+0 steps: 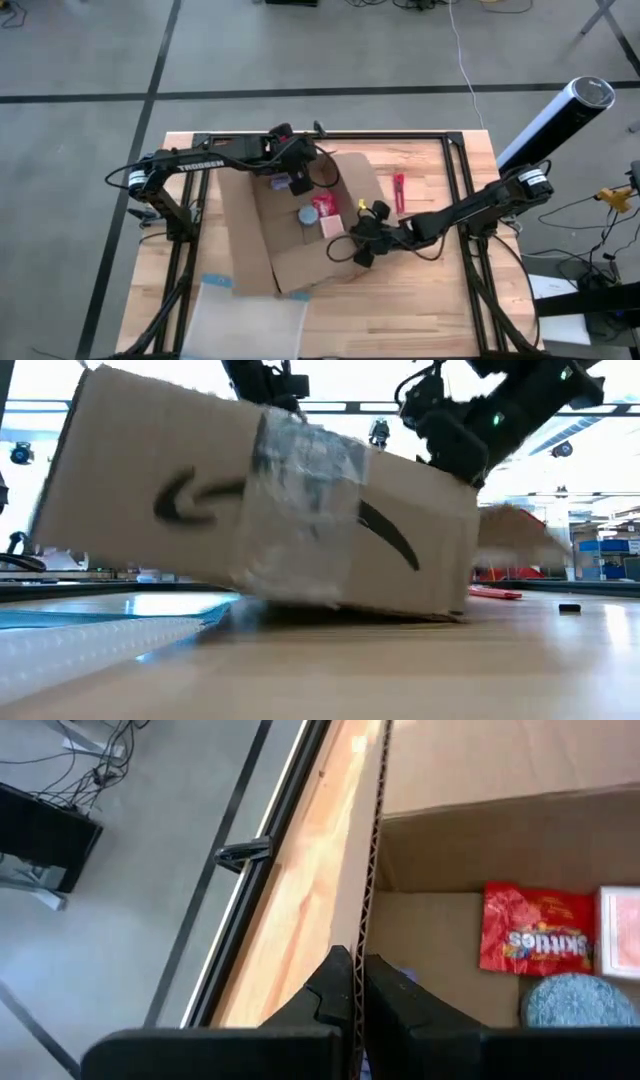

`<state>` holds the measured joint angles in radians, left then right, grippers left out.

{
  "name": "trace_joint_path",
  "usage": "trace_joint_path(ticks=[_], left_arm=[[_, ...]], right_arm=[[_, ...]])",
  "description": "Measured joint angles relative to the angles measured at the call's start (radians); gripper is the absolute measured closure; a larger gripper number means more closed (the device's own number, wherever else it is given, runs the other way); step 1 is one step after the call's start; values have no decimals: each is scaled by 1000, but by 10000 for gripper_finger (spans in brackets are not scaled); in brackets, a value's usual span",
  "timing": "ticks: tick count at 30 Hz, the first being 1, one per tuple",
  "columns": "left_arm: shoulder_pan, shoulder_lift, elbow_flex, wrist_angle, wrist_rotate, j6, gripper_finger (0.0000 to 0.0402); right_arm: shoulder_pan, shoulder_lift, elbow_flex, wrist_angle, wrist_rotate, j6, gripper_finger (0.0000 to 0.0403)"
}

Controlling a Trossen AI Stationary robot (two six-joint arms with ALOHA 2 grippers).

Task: Unpack boxes
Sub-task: Break down the box using the red cutter

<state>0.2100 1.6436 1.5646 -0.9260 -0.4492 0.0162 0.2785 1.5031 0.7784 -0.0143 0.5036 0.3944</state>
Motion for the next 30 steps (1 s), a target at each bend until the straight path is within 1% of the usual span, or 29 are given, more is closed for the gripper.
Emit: trace_joint_path(ticks=[2, 7, 9, 14, 18, 21, 25, 30], left_arm=[[0, 0, -1, 1, 10, -3, 401], [3, 3, -1, 8, 21, -3, 401], [3, 3, -1, 8, 21, -3, 401], [7, 3, -1, 9, 22, -2, 401], [13, 3, -1, 9, 26, -1, 401], [26, 3, -1, 9, 59, 0, 401], [51, 3, -1, 10, 120, 0, 401], [82, -1, -1, 10, 145, 1, 401]], right_arm=[[19, -39, 0, 66, -50, -46, 403], [57, -72, 2, 254, -304, -149, 403], [68, -68, 2, 295, -366, -165, 403], [79, -43, 3, 271, -414, -182, 403], [79, -5, 3, 270, -497, -188, 403], [79, 23, 3, 279, -538, -198, 403], [79, 48, 4, 281, -538, -200, 403], [79, 51, 4, 284, -539, -199, 403]])
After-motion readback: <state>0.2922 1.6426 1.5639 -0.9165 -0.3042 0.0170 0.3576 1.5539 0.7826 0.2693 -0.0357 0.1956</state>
